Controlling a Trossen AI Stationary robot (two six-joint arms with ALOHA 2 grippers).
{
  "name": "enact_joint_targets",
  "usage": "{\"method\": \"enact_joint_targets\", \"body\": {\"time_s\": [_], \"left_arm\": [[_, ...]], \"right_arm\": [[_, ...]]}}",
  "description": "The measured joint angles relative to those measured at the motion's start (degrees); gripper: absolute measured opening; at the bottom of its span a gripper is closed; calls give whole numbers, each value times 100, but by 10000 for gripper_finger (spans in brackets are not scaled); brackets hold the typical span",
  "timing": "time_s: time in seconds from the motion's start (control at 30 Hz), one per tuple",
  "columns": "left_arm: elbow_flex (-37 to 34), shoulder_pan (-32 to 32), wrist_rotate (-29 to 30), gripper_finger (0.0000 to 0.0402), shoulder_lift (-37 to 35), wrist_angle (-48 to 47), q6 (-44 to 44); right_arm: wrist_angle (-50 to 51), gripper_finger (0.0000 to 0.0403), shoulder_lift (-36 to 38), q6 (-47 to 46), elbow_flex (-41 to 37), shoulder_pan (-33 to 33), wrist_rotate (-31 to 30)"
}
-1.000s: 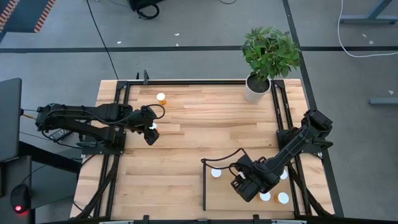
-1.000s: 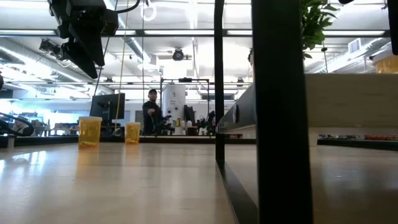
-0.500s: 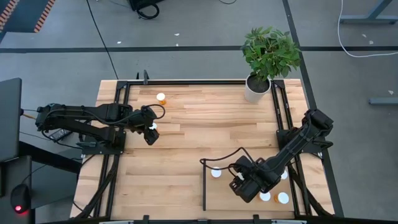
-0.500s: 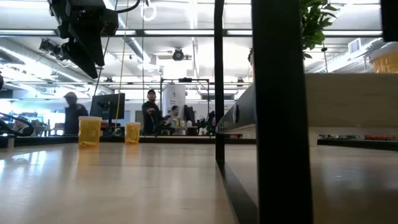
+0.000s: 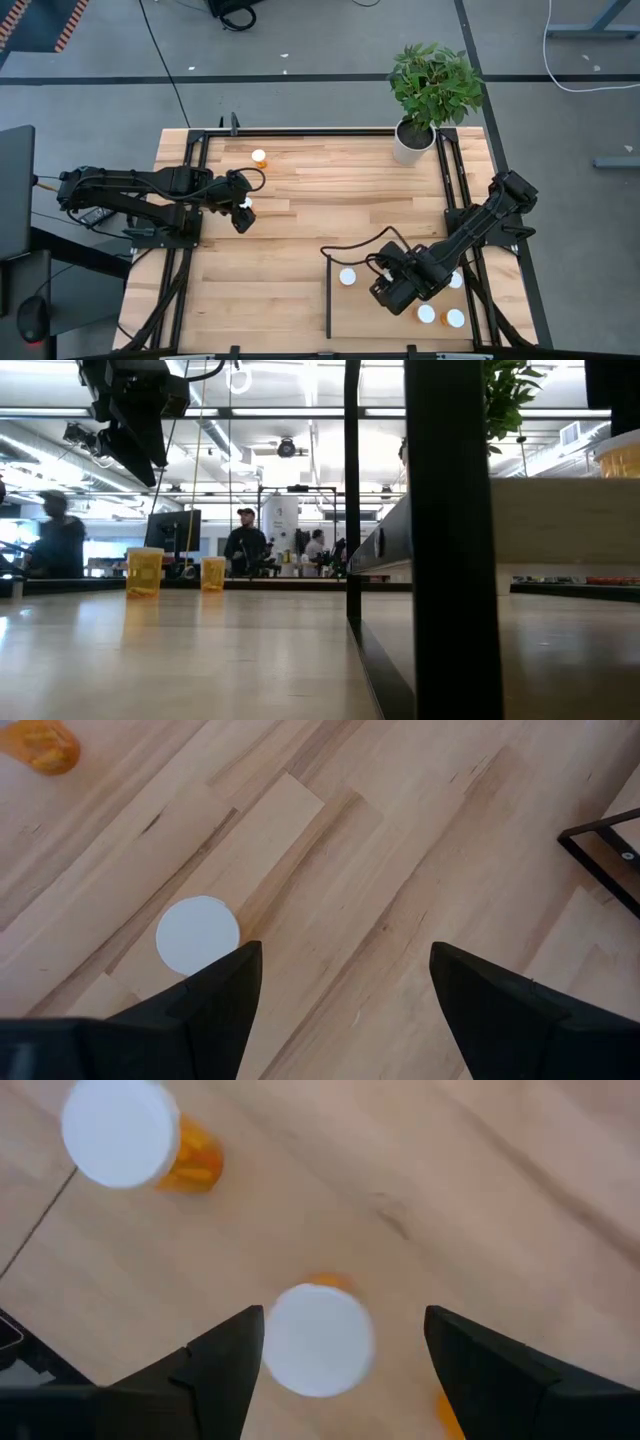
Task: Pick and place medicine bottles onto shelf by color
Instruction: Put the orange pill bottle on the shelf aligned with the other orange pill bottles
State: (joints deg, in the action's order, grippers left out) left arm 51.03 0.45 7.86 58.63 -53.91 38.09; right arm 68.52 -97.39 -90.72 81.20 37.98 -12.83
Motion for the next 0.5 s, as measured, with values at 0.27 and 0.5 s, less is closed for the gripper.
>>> {"method": "enact_joint_targets", "body": {"time_s": [0.27,0.5], "left_arm": [[0,0,0,293,0,2,-21],[0,0,0,293,0,2,-15]], "right_arm": [[345,284,313,9,154,258,260],[279,284,276,-145,124,585,602]]}}
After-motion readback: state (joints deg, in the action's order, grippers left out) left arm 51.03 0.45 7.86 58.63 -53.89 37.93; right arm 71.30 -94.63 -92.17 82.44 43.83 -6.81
